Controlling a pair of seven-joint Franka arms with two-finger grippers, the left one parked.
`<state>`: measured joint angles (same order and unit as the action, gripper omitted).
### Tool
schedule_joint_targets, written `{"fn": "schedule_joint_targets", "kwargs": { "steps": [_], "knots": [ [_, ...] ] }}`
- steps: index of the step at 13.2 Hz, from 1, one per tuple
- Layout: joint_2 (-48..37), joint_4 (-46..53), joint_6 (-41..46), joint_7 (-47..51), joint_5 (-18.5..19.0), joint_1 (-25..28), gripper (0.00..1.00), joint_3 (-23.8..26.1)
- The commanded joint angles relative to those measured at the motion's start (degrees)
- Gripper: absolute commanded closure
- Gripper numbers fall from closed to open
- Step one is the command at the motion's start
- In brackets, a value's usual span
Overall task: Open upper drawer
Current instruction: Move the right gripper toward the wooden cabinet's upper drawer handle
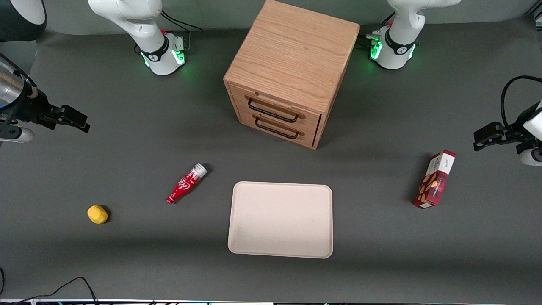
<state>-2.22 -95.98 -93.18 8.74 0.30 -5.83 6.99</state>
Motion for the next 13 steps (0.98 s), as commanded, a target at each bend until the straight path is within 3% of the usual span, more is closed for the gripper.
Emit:
{"fn": "schedule_joint_targets", "kwargs": {
  "steps": [1,5,13],
  "knots": [
    [-0.3,0.2,1.0,-0.6,0.5,-0.1,0.0,0.1],
    [0.6,2.3,0.7,-1.4,0.5,1.0,0.0,2.3],
    [5.2,5.4,-0.1,8.8,0.5,4.3,0.0,24.1]
  ]
}}
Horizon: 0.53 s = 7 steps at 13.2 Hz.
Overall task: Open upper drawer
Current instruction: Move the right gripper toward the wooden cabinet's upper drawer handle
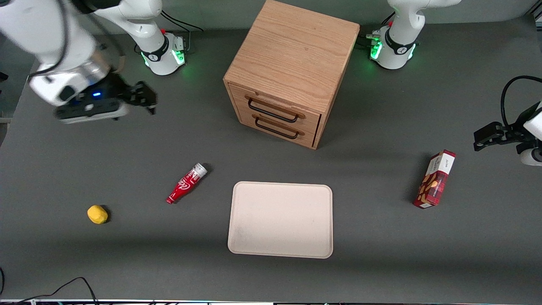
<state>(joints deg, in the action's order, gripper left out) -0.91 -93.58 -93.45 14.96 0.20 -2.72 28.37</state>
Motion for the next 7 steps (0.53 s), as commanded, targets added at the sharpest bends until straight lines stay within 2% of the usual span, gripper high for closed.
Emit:
{"fn": "schedule_joint_targets", "kwargs": {
  "steps": [1,7],
  "knots": [
    [5.1,3.3,-0.3,2.7,0.5,2.4,0.0,4.3],
    [12.7,4.6,-9.6,-1.7,1.1,4.9,0.0,13.5]
  ]
}}
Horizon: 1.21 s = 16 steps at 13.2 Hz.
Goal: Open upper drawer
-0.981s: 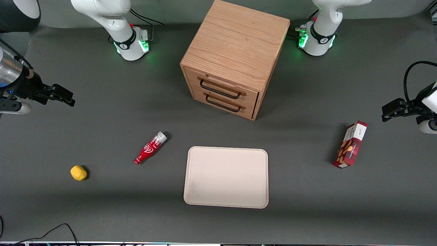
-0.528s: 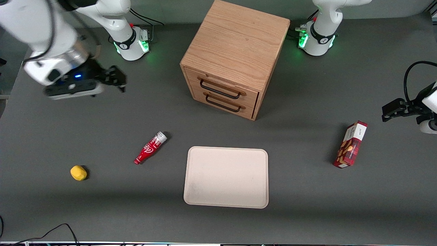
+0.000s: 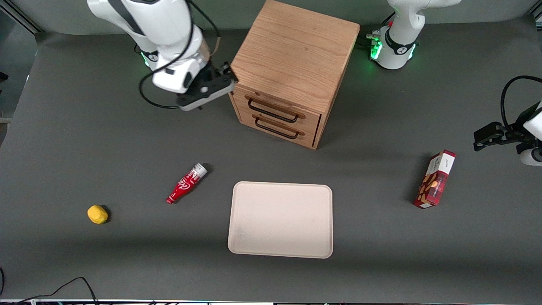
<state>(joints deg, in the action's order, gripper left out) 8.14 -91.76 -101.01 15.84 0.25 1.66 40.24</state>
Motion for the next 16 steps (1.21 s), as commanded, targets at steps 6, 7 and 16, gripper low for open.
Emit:
{"fn": "schedule_joint_targets", "kwargs": {
  "steps": [6,7,16],
  "knots": [
    [9.2,2.9,-3.8,-9.2,4.5,4.6,0.0,1.7],
    [10.7,2.9,-4.5,-9.2,6.2,5.4,0.0,1.7],
    [18.3,1.3,-11.9,-8.6,13.0,7.9,0.0,1.5]
  ]
}}
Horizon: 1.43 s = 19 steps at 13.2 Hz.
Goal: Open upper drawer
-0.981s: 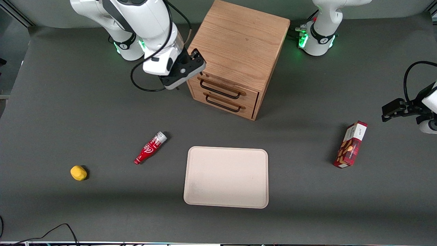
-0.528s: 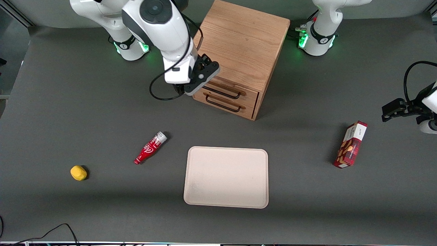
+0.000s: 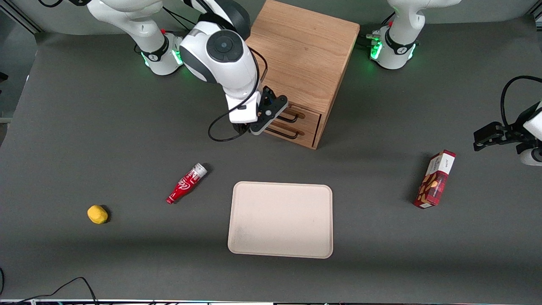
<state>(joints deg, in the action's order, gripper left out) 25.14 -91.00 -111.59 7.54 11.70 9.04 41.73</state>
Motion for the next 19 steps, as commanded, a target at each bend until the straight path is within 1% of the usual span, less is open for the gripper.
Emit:
{"fn": "schedule_joint_targets", "kwargs": {
  "steps": [1,8,11,14,16,19],
  "knots": [
    [1.5,-0.2,-2.7,-0.3,1.5,0.4,0.0,0.1],
    [3.5,-1.1,-4.2,-1.0,1.5,0.4,0.0,-0.6],
    [2.3,-1.2,-3.4,-1.0,1.3,-0.2,0.0,0.1],
    [1.6,-0.8,-1.5,-2.3,0.8,-0.8,0.0,0.4],
    [0.5,-0.1,2.0,-3.8,0.1,-1.4,0.0,0.7],
    [-0.1,1.4,4.8,-5.5,-2.0,-2.0,0.0,0.9]
  ]
}}
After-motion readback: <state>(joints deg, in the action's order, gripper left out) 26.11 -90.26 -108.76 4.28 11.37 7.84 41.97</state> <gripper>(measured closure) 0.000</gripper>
